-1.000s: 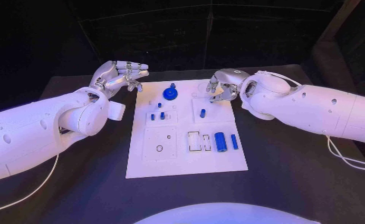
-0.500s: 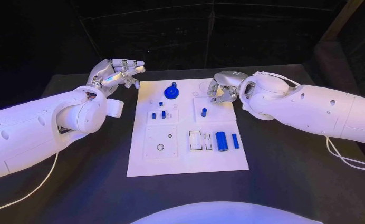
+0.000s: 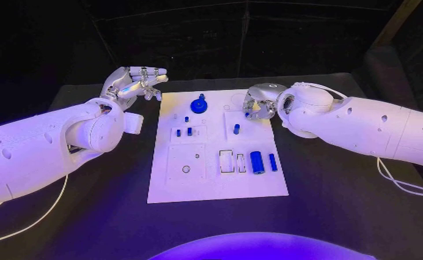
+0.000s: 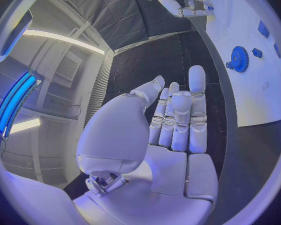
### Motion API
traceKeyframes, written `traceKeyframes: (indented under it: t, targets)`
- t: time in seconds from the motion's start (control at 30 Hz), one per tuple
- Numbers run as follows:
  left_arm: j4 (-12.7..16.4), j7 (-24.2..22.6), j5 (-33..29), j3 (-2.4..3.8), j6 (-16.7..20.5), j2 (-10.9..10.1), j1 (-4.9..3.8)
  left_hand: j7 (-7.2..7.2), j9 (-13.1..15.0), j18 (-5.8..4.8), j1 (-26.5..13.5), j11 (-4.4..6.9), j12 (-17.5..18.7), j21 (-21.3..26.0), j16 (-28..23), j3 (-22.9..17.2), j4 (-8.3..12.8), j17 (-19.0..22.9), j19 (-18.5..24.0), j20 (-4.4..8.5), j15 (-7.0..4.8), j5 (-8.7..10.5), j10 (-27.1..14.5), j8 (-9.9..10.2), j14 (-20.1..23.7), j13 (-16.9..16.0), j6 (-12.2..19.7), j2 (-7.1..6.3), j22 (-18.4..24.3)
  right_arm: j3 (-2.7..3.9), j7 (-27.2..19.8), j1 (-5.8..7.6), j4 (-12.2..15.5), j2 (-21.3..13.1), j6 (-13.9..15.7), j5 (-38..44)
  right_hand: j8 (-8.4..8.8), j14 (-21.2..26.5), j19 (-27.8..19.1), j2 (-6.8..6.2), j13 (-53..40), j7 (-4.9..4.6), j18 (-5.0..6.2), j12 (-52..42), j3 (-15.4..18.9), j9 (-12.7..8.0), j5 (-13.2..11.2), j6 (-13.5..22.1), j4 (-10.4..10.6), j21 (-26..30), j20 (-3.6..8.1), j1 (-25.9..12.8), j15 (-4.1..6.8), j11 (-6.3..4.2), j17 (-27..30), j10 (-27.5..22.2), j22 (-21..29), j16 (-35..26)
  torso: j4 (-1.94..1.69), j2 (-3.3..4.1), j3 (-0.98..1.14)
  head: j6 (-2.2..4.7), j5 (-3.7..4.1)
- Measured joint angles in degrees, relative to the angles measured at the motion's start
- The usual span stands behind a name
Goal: Assemble the parts on the task board
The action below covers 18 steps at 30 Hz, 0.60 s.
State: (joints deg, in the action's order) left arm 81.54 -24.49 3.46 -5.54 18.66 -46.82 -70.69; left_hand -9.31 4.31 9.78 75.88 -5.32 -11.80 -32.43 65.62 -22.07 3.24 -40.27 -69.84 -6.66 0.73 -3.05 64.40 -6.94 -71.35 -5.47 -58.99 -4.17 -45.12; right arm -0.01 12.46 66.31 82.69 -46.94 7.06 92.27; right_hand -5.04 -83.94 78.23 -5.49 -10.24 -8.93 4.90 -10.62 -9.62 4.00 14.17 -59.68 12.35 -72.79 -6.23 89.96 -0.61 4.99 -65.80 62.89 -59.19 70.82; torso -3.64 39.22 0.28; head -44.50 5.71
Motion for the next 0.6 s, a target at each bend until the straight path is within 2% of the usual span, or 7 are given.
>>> traceKeyframes:
  t: [0.07, 0.3, 0.47, 0.6]
  targets:
    - [-0.07, 0.0, -0.03, 0.0, -0.01, 0.0, 0.0, 0.0, 0.0, 0.0, 0.0, 0.0, 0.0, 0.0, 0.0, 0.0, 0.0, 0.0, 0.0, 0.0, 0.0, 0.0, 0.0, 0.0, 0.0, 0.0, 0.0, 0.0, 0.0, 0.04, 0.14, 0.02, 0.0, 0.04, -0.24, 0.14, 0.0, 0.0, 0.0, 0.0, 0.33, -0.17, 0.0, 0.07, -0.31, 0.0, 0.0, -0.22, -0.03, 0.0, 0.0, 0.0, 0.0, 0.02, 0.0, 0.39, -0.06, 0.0, 0.01, 0.0, 0.0, -0.01, -0.01]
    - [-0.2, 0.0, -0.09, 0.0, -0.02, 0.02, 0.0, 0.0, 0.0, -0.01, 0.0, 0.0, 0.0, 0.0, 0.0, 0.0, 0.0, 0.14, 0.0, 0.0, 0.0, 0.0, 0.0, 0.0, 0.0, 0.0, 0.0, 0.0, -0.01, 0.11, 0.43, 0.04, -0.12, 0.3, -0.54, 0.47, 0.0, -0.17, 0.21, 0.0, 1.55, 0.13, 0.0, 0.49, -2.28, 0.0, -0.01, -0.92, -0.4, -0.22, 0.21, 0.0, 0.27, -0.1, 0.0, 1.54, -0.3, 0.0, 0.02, 0.0, -0.02, -0.13, 0.07]
    - [-0.23, 0.01, -0.11, 0.0, -0.04, 0.04, 0.0, 0.0, 0.0, -0.01, 0.0, 0.0, 0.0, 0.0, 0.0, 0.0, 0.0, 0.14, 0.0, 0.0, 0.0, 0.0, 0.0, 0.0, 0.0, 0.0, 0.01, 0.0, -0.01, 0.16, 0.68, -0.01, -0.16, 0.55, -0.52, 0.73, -0.12, -0.02, 0.53, 0.31, 2.55, 0.45, 0.0, 0.52, -4.64, 0.02, -2.62, -2.08, -0.89, -0.78, 0.5, 0.31, 0.46, -0.58, -0.51, 2.67, -1.14, 0.76, 0.02, 0.0, -0.03, -0.2, 0.12]
    - [-0.24, 0.02, -0.12, 0.0, -0.06, 0.05, 0.0, 0.0, 0.0, -0.02, 0.0, 0.0, 0.0, 0.0, 0.01, 0.0, 0.0, 0.14, 0.0, 0.0, 0.0, 0.0, 0.0, 0.0, 0.0, 0.01, 0.01, 0.0, 0.07, 0.19, 0.89, -0.18, 0.09, 0.61, -0.41, 1.15, -0.73, -0.2, 1.29, 0.39, 2.82, 0.98, -0.01, 0.53, -6.21, 0.14, -2.99, -3.6, -1.7, -1.64, 0.87, 0.39, 1.07, -1.05, -0.77, 4.33, -2.44, 1.08, 0.02, -0.01, -0.03, -0.29, 0.12]
